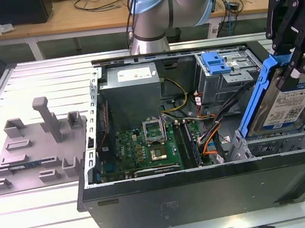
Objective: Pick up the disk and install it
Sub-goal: 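Insert the disk into the insertion slot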
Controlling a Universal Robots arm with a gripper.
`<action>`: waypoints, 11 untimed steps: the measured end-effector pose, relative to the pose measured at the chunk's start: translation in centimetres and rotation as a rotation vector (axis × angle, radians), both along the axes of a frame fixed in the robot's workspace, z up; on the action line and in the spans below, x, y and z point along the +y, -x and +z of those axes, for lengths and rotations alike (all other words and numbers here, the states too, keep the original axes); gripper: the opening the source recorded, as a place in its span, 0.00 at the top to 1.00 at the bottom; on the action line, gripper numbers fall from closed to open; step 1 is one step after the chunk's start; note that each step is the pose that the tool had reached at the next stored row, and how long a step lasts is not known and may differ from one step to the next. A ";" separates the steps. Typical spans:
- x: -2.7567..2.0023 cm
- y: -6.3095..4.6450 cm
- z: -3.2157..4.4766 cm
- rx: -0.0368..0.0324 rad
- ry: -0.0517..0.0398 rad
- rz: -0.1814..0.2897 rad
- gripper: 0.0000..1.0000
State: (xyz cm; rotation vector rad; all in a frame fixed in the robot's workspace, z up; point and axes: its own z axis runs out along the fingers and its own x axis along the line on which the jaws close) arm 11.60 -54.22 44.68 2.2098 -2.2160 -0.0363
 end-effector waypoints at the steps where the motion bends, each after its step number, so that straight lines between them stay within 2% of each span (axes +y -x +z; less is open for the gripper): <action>1: -0.01 0.0 -0.04 0.0000 0.0000 0.001 0.63; 11: -0.11 0.0 -0.50 0.0001 -0.0001 0.009 0.63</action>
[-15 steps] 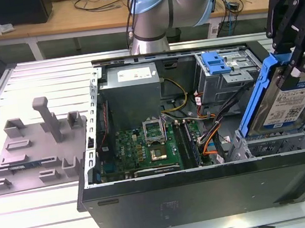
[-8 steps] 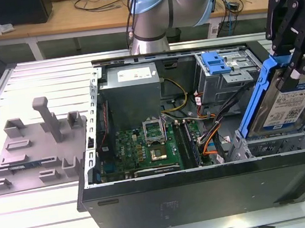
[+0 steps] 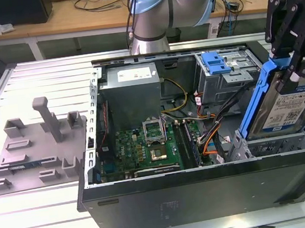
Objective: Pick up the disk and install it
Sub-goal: 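Insert the disk into the insertion slot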
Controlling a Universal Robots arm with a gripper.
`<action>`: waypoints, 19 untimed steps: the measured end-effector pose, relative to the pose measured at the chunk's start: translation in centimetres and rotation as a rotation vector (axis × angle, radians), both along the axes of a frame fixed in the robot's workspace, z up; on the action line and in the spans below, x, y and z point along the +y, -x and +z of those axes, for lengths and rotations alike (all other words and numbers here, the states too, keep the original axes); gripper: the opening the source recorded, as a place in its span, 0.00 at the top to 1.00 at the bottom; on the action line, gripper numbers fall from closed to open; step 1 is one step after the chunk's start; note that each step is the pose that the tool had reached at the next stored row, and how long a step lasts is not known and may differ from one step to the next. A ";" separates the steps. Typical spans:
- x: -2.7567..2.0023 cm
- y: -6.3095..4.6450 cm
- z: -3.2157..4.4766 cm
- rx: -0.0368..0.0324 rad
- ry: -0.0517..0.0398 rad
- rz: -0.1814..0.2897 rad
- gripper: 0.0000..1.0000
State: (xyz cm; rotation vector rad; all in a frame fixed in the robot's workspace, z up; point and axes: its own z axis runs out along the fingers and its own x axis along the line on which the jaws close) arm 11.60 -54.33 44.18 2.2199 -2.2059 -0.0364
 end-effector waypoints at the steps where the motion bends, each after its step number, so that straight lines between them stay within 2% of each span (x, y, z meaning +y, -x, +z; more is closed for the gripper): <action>1: -0.01 0.0 -0.08 -0.0001 -0.0001 0.001 0.63; 19: -0.13 0.0 -1.33 -0.0006 0.0000 0.012 0.63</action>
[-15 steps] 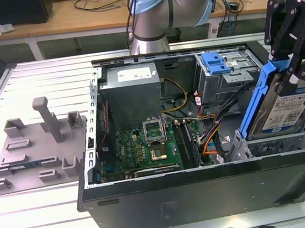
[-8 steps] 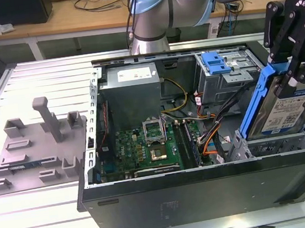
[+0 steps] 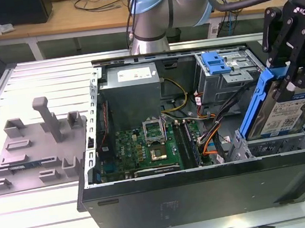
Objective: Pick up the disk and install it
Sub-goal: 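Insert the disk into the insertion slot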
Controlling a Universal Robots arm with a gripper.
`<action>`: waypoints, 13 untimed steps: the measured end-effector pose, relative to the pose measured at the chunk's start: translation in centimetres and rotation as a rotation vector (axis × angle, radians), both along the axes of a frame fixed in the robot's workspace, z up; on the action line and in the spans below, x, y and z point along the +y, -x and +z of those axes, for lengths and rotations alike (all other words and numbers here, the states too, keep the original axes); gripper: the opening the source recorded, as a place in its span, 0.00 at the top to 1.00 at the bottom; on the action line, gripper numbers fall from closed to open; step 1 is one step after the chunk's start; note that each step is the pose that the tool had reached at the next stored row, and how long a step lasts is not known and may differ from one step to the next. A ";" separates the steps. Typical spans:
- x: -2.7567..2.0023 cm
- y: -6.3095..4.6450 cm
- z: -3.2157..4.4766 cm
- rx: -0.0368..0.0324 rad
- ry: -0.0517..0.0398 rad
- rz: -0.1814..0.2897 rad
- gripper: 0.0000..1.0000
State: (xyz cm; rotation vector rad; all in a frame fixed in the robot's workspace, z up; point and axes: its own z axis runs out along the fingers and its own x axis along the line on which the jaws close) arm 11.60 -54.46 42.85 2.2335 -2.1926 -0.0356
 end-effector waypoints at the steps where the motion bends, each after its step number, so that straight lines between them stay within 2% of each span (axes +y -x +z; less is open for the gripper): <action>1: 0.00 0.0 -0.09 -0.0002 0.0001 0.001 0.63; 13: -0.07 0.0 -1.36 -0.0056 0.0000 0.006 0.63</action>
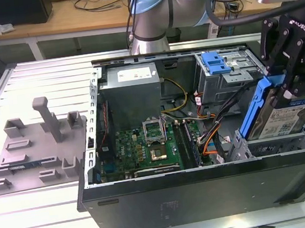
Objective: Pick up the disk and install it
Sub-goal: 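Insert the disk into the insertion slot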
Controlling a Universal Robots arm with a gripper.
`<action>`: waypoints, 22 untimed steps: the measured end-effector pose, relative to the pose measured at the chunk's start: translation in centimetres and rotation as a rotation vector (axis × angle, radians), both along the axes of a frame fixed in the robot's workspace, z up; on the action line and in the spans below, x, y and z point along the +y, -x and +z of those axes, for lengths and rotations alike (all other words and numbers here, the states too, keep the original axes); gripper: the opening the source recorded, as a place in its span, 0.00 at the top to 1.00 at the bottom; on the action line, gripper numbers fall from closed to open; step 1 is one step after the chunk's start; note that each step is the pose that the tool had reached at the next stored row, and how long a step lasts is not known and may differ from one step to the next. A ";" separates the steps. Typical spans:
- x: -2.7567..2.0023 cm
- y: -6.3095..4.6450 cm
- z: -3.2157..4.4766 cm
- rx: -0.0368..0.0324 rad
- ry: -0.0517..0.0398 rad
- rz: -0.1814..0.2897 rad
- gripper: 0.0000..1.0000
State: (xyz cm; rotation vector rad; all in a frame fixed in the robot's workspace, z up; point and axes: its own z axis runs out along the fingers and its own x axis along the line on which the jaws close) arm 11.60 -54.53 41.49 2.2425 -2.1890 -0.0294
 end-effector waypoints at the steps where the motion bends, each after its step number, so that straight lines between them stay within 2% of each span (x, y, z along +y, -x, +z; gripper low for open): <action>1: 0.00 0.0 -0.13 -0.0006 0.0001 0.000 0.63; 8: -0.02 0.0 -0.75 -0.0046 0.0001 0.003 0.63; 12: -0.03 0.0 -0.79 -0.0050 0.0002 0.004 0.63; 13: -0.03 0.0 -0.79 -0.0048 0.0001 0.004 0.62; 15: -0.03 0.0 -0.80 -0.0048 0.0001 0.004 0.49; 22: -0.03 0.0 -0.79 -0.0048 0.0001 0.004 0.49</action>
